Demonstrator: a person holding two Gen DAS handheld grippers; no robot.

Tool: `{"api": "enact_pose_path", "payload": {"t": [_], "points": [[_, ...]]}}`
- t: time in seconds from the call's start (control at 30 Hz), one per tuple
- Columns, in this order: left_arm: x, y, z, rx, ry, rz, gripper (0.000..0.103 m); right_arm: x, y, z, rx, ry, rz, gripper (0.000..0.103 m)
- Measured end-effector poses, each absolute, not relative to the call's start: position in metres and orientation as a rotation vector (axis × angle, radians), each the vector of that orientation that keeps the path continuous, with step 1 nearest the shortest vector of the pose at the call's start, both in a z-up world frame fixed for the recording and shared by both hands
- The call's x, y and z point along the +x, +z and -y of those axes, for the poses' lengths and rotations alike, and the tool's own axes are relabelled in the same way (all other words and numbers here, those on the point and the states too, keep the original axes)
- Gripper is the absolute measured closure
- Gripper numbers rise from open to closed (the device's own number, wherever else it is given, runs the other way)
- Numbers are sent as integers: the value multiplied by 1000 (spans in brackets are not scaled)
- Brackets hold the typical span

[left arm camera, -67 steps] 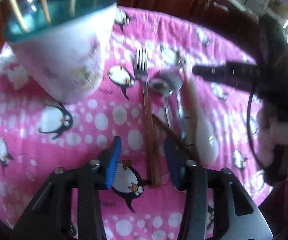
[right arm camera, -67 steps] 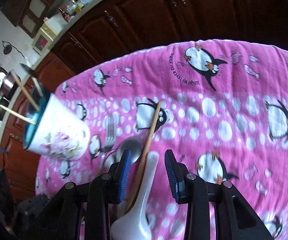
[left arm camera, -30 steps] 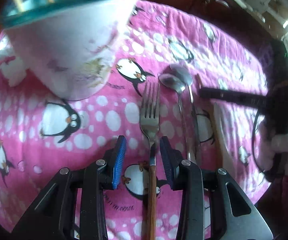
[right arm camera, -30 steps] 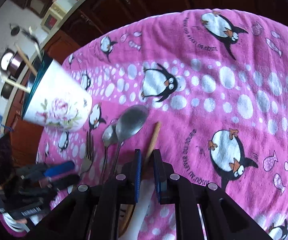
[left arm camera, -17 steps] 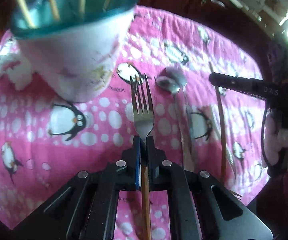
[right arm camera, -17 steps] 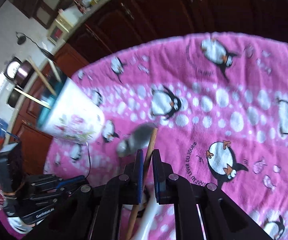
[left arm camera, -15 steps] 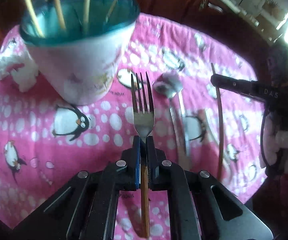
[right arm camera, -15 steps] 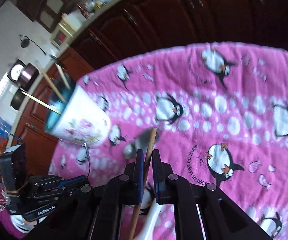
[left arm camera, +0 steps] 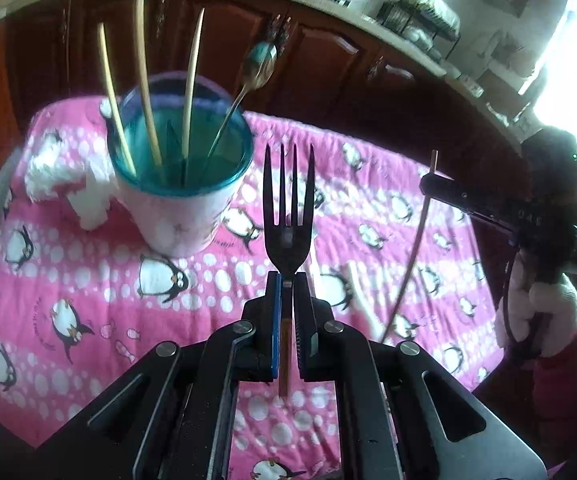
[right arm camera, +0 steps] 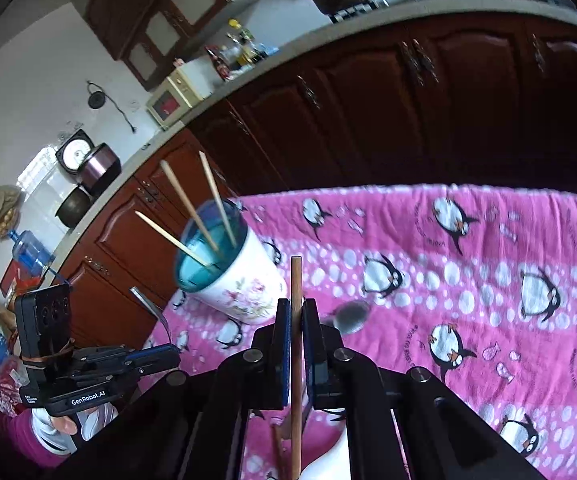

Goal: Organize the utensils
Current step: 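Lift the fork and chopstick with both tools above the holder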

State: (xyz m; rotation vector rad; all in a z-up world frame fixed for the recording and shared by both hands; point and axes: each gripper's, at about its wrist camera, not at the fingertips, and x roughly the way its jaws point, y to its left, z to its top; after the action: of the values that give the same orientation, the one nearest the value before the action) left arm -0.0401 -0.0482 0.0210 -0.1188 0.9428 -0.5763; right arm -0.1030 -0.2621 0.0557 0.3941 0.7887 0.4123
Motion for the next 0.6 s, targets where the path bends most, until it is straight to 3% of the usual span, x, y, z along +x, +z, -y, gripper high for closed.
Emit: {"api": "enact_pose_path", "payload": {"t": [0.27, 0.6], "points": [[-43, 59, 38, -131, -589, -866, 98, -102, 90, 258, 362, 417, -726, 98], [-11, 131, 12, -110, -504, -719, 98, -78, 189, 226, 275, 486, -551, 98]]}}
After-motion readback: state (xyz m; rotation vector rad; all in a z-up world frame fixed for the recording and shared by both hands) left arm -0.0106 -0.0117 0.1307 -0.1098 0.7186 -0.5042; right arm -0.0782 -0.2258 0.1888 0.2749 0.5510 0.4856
